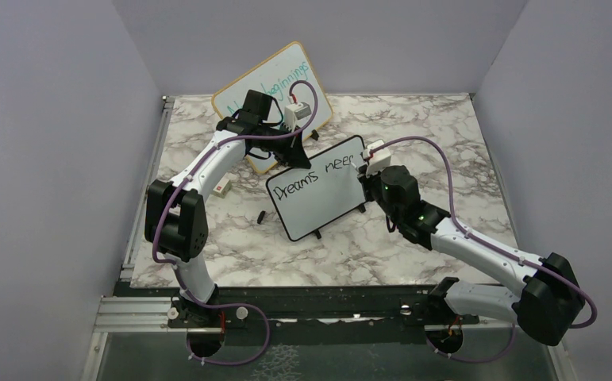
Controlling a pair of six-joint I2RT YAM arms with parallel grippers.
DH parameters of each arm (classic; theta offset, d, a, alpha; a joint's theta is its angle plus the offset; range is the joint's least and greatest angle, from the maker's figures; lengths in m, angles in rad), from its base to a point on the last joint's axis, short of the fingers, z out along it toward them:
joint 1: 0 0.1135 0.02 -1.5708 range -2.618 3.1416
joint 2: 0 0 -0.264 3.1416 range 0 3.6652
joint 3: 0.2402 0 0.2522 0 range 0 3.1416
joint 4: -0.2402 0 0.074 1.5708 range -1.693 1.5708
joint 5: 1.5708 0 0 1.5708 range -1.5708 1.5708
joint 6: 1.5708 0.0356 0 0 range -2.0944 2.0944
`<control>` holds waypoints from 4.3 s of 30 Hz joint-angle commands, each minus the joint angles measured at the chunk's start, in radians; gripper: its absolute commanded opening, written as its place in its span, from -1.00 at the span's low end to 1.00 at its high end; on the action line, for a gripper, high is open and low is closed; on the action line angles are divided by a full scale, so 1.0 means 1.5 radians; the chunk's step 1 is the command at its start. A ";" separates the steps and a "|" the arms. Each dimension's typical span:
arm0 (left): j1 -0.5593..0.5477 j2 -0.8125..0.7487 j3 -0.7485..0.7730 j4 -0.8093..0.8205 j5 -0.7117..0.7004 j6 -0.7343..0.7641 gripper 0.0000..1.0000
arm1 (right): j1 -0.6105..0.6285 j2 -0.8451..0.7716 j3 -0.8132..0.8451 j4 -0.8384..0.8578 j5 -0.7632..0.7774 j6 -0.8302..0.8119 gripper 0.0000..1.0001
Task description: Write a sentence on the whiteboard
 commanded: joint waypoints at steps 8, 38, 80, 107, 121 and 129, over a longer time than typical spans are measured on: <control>-0.001 0.015 -0.017 -0.031 -0.037 0.028 -1.00 | -0.003 -0.002 -0.011 -0.009 0.047 0.008 -1.00; -0.001 0.011 -0.017 -0.031 -0.036 0.029 -1.00 | -0.005 0.022 0.056 0.086 0.048 -0.034 -0.99; 0.005 0.012 -0.014 -0.030 -0.034 0.027 -1.00 | -0.007 0.014 0.021 -0.030 0.006 0.015 -0.99; 0.006 0.001 -0.002 -0.031 -0.039 0.019 -1.00 | -0.007 -0.039 0.016 -0.027 0.018 0.013 -1.00; 0.006 -0.085 0.008 0.032 -0.096 -0.049 -0.17 | -0.007 -0.097 0.030 -0.055 -0.016 -0.005 -1.00; 0.077 -0.199 -0.149 0.182 -0.028 -0.147 0.00 | -0.007 -0.113 0.039 -0.078 -0.103 -0.003 -1.00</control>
